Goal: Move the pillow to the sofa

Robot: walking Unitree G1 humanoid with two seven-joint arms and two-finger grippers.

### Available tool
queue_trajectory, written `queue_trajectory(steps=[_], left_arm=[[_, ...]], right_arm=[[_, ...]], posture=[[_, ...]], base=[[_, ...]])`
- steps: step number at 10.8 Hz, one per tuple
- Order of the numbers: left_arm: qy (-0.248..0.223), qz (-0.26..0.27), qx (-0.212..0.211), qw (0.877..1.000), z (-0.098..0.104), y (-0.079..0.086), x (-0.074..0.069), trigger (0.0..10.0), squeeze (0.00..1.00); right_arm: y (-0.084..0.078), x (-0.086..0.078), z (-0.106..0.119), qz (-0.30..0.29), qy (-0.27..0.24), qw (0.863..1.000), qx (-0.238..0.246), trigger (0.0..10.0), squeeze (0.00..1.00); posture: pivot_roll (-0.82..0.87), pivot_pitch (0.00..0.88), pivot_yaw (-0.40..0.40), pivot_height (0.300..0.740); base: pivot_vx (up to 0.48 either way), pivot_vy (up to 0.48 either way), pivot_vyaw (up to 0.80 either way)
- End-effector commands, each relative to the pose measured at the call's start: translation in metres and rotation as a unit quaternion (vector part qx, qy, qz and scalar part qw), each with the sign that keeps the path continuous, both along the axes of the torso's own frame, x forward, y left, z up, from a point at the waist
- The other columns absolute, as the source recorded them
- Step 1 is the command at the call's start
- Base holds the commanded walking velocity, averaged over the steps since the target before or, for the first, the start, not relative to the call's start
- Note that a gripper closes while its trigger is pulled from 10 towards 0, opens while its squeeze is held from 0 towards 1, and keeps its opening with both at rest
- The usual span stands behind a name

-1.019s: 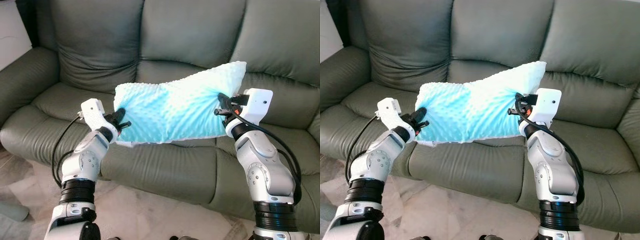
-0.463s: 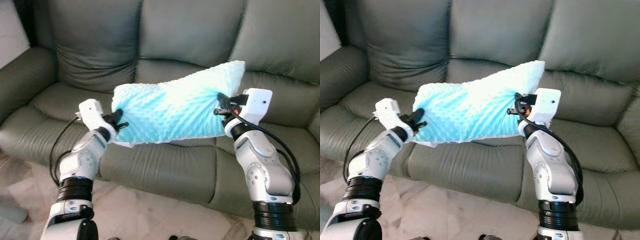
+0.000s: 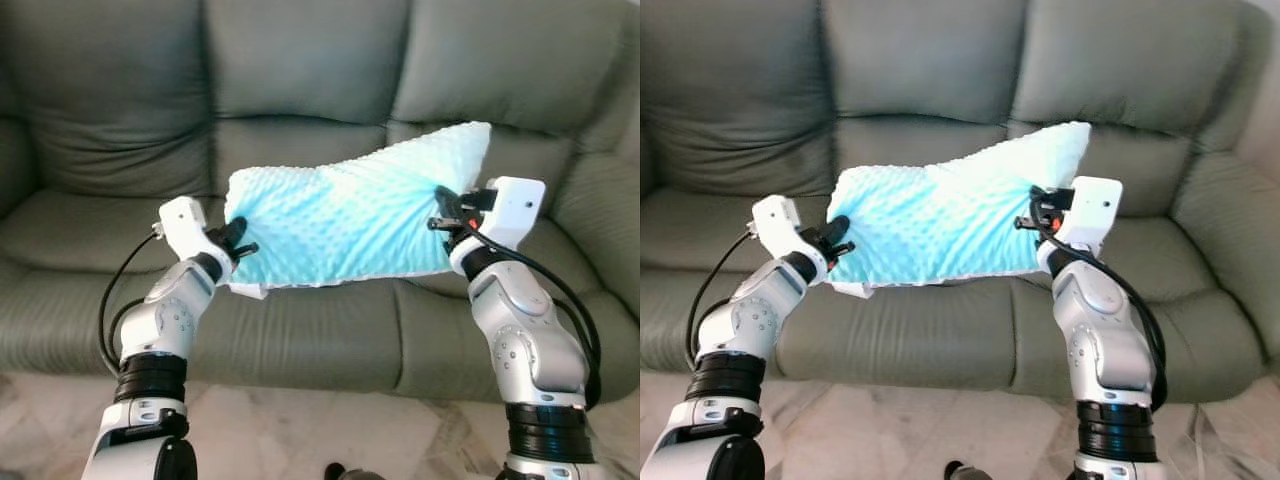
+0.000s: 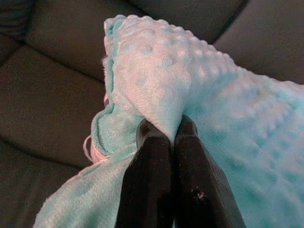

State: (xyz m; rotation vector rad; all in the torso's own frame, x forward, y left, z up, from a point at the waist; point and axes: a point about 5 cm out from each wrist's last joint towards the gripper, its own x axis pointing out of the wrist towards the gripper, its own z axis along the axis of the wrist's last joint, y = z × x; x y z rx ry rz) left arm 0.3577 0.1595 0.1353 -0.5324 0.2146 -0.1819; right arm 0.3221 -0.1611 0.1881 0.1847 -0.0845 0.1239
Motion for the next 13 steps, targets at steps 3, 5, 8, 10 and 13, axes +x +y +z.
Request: queue_trajectory(steps=[3, 5, 8, 10, 13], left_arm=[[-0.003, 0.013, 0.019, 1.0, 0.004, 0.011, 0.003, 10.0, 0.0], [-0.002, 0.015, 0.021, 1.0, 0.004, 0.012, 0.003, 10.0, 0.0], [-0.048, 0.002, 0.088, 0.995, 0.014, 0.015, 0.004, 10.0, 0.0], [-0.104, 0.008, 0.159, 0.982, 0.028, 0.025, 0.004, 10.0, 0.0], [-0.206, 0.065, 0.231, 0.949, 0.057, 0.036, 0.001, 10.0, 0.0]], right_arm=[[-0.001, 0.0, 0.006, -0.003, -0.014, 1.0, -0.001, 10.0, 0.0], [0.0, 0.0, 0.007, -0.001, -0.015, 1.0, -0.001, 10.0, 0.0], [-0.004, -0.001, 0.006, -0.008, -0.042, 0.999, 0.013, 10.0, 0.0], [0.002, 0.0, -0.003, -0.009, -0.04, 0.999, 0.021, 10.0, 0.0], [0.01, 0.01, 0.001, -0.005, -0.063, 0.998, 0.024, 10.0, 0.0]], posture=[[-0.19, 0.116, -0.024, 0.74], [-0.19, 0.119, -0.022, 0.74], [-0.17, 0.109, -0.013, 0.74], [-0.14, 0.07, 0.032, 0.74], [-0.1, 0.012, 0.044, 0.74]], base=[[0.0, 0.0, 0.0], [0.0, 0.0, 0.0], [0.0, 0.0, 0.0], [0.0, 0.0, 0.0], [0.0, 0.0, 0.0]])
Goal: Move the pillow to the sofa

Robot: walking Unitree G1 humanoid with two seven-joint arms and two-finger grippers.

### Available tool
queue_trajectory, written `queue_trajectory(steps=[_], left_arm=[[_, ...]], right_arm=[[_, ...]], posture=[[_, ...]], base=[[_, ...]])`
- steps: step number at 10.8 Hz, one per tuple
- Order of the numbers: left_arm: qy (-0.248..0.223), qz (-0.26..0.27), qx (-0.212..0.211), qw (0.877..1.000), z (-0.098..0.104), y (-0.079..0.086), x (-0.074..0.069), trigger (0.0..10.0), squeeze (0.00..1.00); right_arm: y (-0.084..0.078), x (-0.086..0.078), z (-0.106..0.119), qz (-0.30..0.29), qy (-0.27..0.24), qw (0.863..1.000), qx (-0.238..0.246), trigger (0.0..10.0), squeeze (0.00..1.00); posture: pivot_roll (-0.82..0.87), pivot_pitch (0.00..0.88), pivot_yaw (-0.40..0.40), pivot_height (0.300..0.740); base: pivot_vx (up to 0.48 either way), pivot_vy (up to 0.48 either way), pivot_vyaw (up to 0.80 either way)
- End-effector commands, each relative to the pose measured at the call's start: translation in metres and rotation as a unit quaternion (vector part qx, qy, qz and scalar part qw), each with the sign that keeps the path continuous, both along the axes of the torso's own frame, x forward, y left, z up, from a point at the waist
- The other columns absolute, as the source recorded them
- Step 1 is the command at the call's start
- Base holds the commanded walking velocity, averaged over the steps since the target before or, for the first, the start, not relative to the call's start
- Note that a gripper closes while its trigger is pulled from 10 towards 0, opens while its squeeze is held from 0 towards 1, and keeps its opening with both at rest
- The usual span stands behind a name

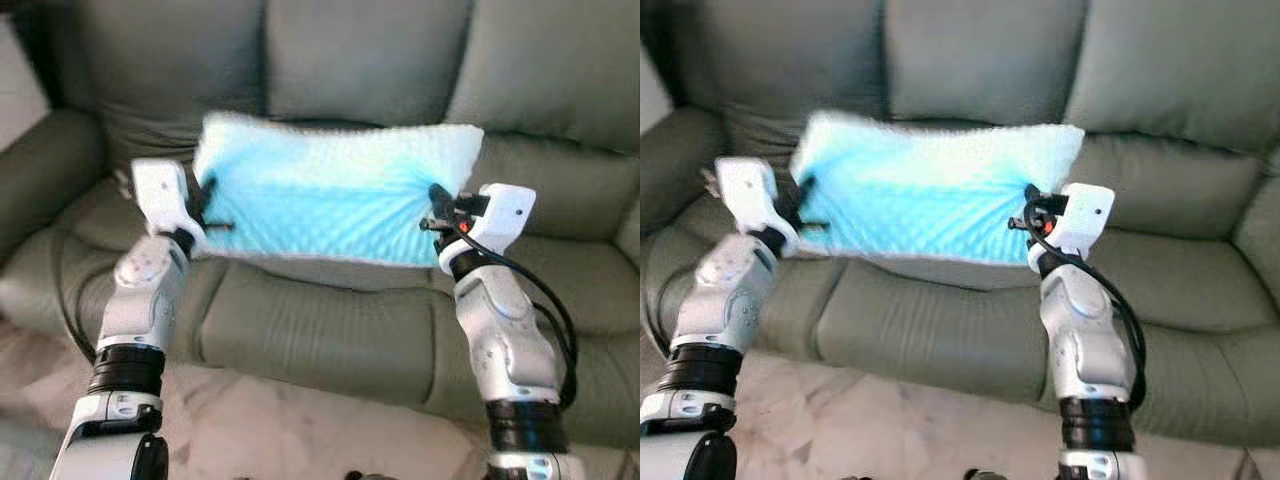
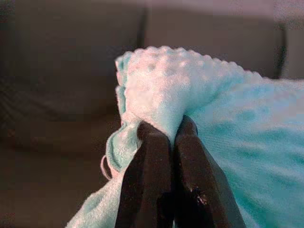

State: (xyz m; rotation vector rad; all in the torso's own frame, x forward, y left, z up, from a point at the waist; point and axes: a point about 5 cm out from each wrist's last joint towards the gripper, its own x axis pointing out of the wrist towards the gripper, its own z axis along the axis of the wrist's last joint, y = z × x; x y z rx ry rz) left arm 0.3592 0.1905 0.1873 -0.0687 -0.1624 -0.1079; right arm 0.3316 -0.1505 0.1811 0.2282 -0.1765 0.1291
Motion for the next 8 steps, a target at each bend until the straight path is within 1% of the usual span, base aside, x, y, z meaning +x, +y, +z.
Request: queue_trajectory(steps=[1, 2, 3, 4, 5, 6, 7, 8], left_arm=[[-0.024, 0.031, 0.004, 0.999, 0.006, 0.011, -0.005, 10.0, 0.0], [-0.043, 0.044, 0.015, 0.998, 0.006, 0.015, -0.012, 10.0, 0.0], [-0.05, 0.06, 0.02, 0.997, 0.005, 0.016, -0.02, 10.0, 0.0], [-0.052, 0.057, 0.021, 0.997, 0.003, 0.016, -0.023, 10.0, 0.0], [-0.048, 0.036, 0.024, 0.998, -0.002, 0.01, -0.027, 10.0, 0.0], [-0.042, 0.031, 0.026, 0.998, -0.006, 0.006, -0.027, 10.0, 0.0], [-0.04, 0.033, 0.018, 0.998, -0.007, 0.005, -0.026, 10.0, 0.0], [-0.017, 0.019, -0.004, 1.0, -0.013, -0.002, -0.024, 10.0, 0.0]], right_arm=[[0.0, 0.002, 0.013, 0.002, -0.03, 1.0, -0.008, 10.0, 0.0], [-0.001, 0.002, 0.017, 0.006, -0.041, 0.999, -0.016, 10.0, 0.0], [-0.004, 0.001, 0.018, 0.006, -0.047, 0.999, -0.022, 10.0, 0.0], [-0.004, -0.001, 0.016, 0.006, -0.047, 0.999, -0.025, 10.0, 0.0], [-0.002, -0.005, 0.01, 0.004, -0.043, 0.998, -0.035, 10.0, 0.0], [-0.002, -0.008, 0.007, 0.0, -0.039, 0.999, -0.036, 10.0, 0.0], [-0.002, -0.01, 0.006, -0.001, -0.037, 0.999, -0.035, 10.0, 0.0], [-0.004, -0.014, 0.003, -0.009, -0.032, 0.999, -0.036, 10.0, 0.0]], posture=[[-0.1, 0.0, 0.032, 0.74], [-0.1, 0.0, 0.021, 0.74], [-0.09, 0.0, 0.008, 0.74], [-0.09, 0.0, 0.005, 0.74], [-0.1, 0.0, 0.007, 0.74], [-0.12, 0.011, 0.013, 0.74], [-0.12, 0.011, 0.013, 0.74], [-0.13, 0.023, 0.014, 0.74]], base=[[0.0, 0.0, 0.0], [0.0, 0.0, 0.0], [0.0, 0.0, 0.0], [0.0, 0.0, 0.0], [0.0, 0.0, 0.0], [0.0, 0.0, 0.0], [0.0, 0.0, 0.0], [0.0, 0.0, 0.0]])
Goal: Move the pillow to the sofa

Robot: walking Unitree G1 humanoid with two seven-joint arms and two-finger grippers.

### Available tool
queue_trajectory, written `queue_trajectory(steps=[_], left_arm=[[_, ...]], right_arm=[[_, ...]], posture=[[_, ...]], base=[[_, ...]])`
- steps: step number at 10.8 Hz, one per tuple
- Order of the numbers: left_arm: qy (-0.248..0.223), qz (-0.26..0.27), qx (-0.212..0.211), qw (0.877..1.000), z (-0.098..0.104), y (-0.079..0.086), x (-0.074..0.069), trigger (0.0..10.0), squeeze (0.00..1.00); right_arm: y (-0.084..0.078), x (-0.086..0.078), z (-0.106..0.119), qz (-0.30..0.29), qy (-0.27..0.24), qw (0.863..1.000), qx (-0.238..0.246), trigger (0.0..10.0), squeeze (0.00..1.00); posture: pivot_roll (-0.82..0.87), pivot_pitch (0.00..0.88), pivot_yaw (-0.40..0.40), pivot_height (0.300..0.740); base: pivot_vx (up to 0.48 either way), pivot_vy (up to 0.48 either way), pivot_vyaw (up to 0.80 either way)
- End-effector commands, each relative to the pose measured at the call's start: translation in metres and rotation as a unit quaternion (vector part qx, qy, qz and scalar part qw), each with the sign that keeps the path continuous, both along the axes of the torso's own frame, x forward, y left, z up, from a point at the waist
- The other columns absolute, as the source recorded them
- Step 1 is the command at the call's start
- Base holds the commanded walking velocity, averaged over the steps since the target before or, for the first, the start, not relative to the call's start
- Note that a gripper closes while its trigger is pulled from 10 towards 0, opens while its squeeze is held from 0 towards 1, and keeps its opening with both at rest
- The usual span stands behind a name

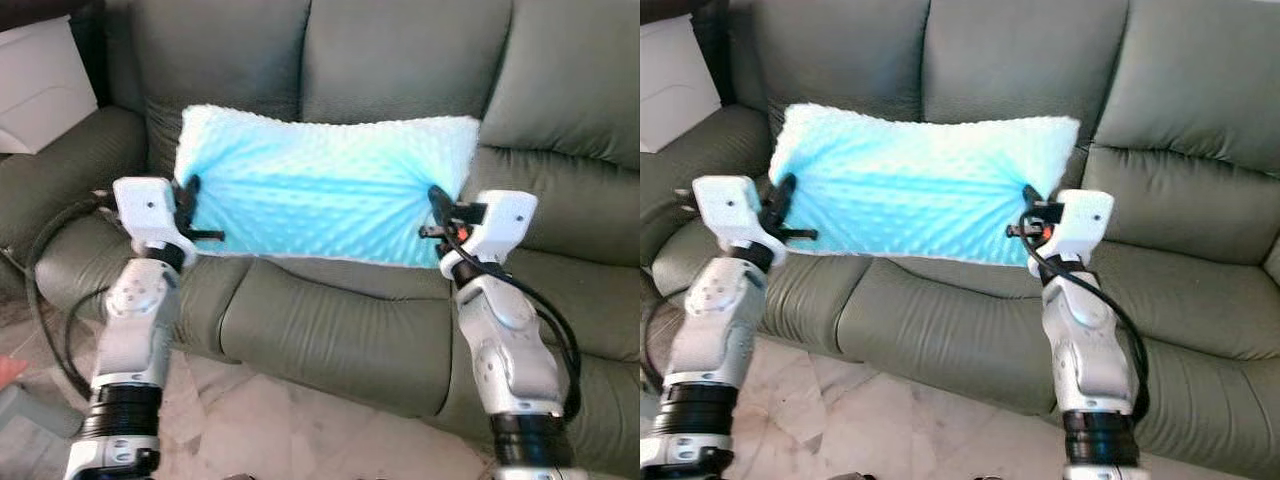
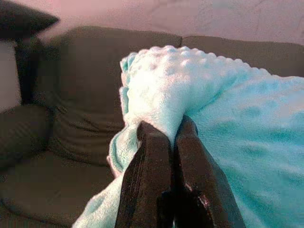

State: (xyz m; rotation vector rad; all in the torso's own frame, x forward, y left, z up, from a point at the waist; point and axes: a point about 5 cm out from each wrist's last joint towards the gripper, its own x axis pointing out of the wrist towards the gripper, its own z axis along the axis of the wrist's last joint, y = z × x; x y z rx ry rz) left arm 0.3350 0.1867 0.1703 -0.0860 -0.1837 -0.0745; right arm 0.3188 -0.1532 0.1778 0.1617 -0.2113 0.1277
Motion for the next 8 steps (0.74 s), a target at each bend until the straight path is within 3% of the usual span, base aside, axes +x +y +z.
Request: queue_trajectory(steps=[1, 7, 8], left_arm=[[0.009, -0.01, -0.001, 1.0, -0.002, -0.002, -0.001, 10.0, 0.0], [0.052, -0.036, 0.002, 0.998, -0.018, -0.006, -0.005, 10.0, 0.0], [0.056, -0.036, -0.008, 0.998, -0.018, -0.005, -0.003, 10.0, 0.0]], right_arm=[[-0.004, -0.003, 0.006, -0.008, -0.011, 1.0, -0.008, 10.0, 0.0], [-0.011, -0.011, 0.0, -0.031, 0.011, 0.999, -0.01, 10.0, 0.0], [-0.01, -0.01, -0.002, -0.03, 0.02, 0.999, 0.002, 10.0, 0.0]], posture=[[-0.14, 0.034, 0.014, 0.74], [-0.16, 0.076, 0.012, 0.74], [-0.16, 0.079, 0.011, 0.74]], base=[[0.0, 0.0, 0.0], [0.0, 0.0, 0.0], [0.0, 0.0, -0.73]])
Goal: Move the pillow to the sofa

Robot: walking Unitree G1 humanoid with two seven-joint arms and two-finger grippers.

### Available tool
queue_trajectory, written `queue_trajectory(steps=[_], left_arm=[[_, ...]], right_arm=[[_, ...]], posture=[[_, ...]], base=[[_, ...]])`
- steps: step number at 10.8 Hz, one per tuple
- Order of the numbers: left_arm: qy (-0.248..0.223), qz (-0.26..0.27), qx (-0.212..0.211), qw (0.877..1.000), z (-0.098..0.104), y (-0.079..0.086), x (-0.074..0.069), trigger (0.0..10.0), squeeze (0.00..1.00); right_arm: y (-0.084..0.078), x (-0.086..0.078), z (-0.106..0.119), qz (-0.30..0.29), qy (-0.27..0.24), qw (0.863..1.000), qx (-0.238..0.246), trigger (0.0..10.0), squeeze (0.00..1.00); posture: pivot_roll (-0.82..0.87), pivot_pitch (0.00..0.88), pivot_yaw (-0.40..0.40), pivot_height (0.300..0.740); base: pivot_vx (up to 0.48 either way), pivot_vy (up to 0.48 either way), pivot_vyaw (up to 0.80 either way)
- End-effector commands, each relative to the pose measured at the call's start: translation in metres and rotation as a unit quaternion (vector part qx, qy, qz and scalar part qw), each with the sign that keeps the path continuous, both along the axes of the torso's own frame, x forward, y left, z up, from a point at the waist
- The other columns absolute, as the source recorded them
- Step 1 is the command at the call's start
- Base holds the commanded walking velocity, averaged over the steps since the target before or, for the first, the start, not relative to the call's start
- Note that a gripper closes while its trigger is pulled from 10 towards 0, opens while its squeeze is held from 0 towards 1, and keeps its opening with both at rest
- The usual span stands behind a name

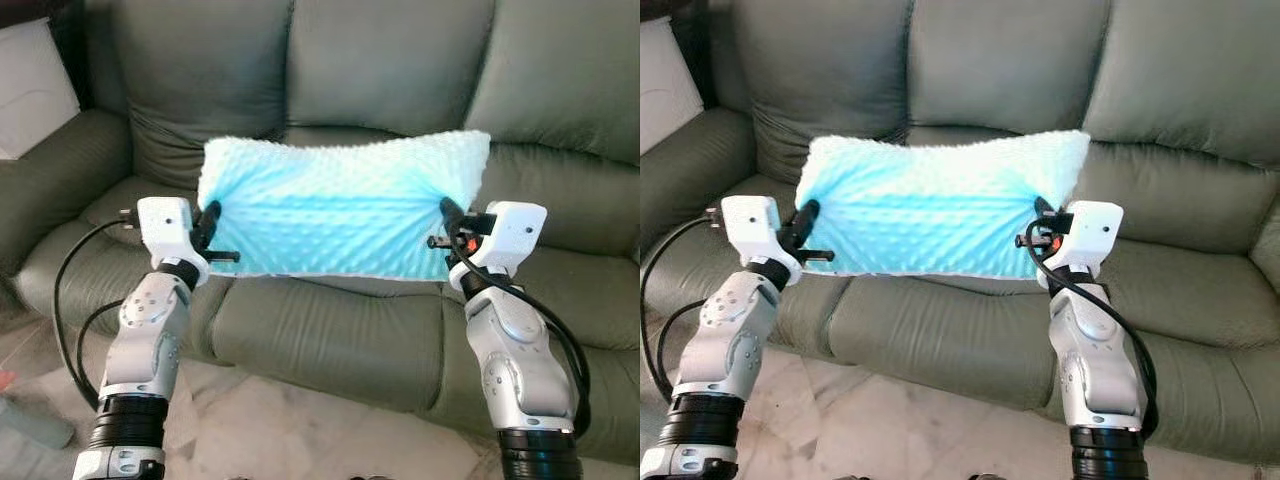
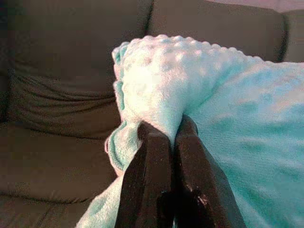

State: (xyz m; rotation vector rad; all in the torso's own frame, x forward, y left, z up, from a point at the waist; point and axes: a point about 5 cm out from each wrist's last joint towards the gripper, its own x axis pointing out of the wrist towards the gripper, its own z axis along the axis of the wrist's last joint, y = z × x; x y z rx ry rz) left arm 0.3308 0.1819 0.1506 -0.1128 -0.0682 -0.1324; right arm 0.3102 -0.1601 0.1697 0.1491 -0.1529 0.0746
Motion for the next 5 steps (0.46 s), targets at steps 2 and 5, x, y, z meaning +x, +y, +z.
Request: queue_trajectory(steps=[2, 5], left_arm=[[0.005, 0.008, 0.003, 1.0, 0.0042, 0.0066, 0.006, 10.0, 0.0], [0.007, 0.021, 0.001, 1.0, 0.0061, 0.0129, 0.0096, 10.0, 0.0]], right_arm=[[-0.0039, -0.0008, 0.0073, -0.008, -0.008, 1.0, 0.0, 10.0, 0.0], [-0.0036, -0.0025, 0.0076, -0.007, -0.007, 1.0, -0.002, 10.0, 0.0]], posture=[[-0.16, 0.084, 0.009, 0.74], [-0.16, 0.094, 0.009, 0.74]], base=[[0.0, 0.0, -0.79], [0.0, 0.0, -0.41]])
